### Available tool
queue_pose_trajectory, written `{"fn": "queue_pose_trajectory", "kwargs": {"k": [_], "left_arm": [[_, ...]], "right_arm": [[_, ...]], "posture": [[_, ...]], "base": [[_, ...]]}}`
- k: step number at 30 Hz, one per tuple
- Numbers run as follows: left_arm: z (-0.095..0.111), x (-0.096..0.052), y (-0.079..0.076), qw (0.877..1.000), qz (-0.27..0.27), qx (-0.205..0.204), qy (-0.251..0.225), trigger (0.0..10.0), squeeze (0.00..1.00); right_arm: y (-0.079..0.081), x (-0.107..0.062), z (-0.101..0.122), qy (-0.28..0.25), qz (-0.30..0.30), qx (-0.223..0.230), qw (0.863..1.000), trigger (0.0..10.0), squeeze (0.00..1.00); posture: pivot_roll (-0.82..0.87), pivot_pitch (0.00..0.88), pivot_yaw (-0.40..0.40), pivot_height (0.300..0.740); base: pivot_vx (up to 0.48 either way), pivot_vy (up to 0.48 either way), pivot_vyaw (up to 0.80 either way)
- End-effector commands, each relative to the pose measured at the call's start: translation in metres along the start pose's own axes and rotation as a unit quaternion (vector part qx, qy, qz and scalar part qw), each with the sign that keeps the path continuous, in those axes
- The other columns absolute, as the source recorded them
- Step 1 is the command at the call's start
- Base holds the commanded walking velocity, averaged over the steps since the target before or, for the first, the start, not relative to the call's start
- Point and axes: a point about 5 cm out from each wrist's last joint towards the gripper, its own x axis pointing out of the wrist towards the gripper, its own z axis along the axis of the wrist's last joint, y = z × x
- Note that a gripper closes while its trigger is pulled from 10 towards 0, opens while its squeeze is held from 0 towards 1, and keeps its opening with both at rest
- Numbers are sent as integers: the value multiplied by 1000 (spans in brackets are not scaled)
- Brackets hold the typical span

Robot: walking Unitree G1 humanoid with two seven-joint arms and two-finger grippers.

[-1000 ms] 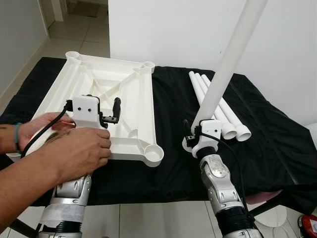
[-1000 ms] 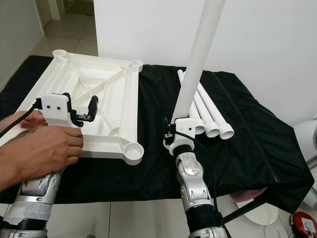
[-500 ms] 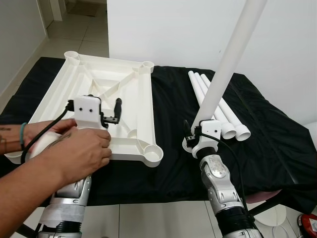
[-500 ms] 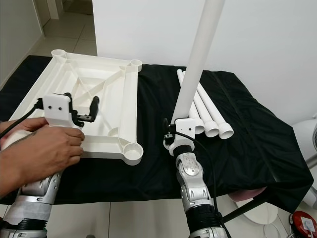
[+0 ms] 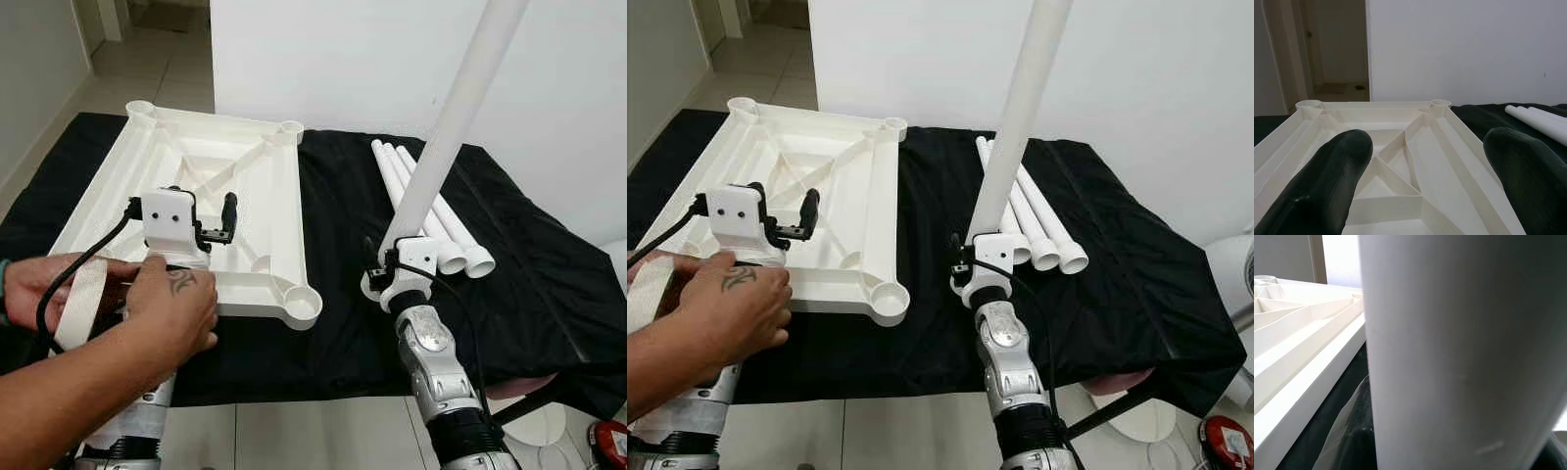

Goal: Building children table

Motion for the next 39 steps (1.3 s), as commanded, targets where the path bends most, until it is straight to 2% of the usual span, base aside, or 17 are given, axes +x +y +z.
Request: {"fn": "queue_pose_trajectory", "kwargs": {"k": [1,39], "left_arm": [[1,0,-4,1000,-6,-4,-3,10000,0],[1,0,-3,1000,2,-4,-4,10000,0]], "right_arm": [[-5,2,3,-12,-7,-2,1000,10000,0],[-6,5,3,-5,-16,-14,1000,10000,0]], "posture": [[69,0,-93,740],[71,0,-107,740]], "base": [[0,0,0],[0,0,0]]}}
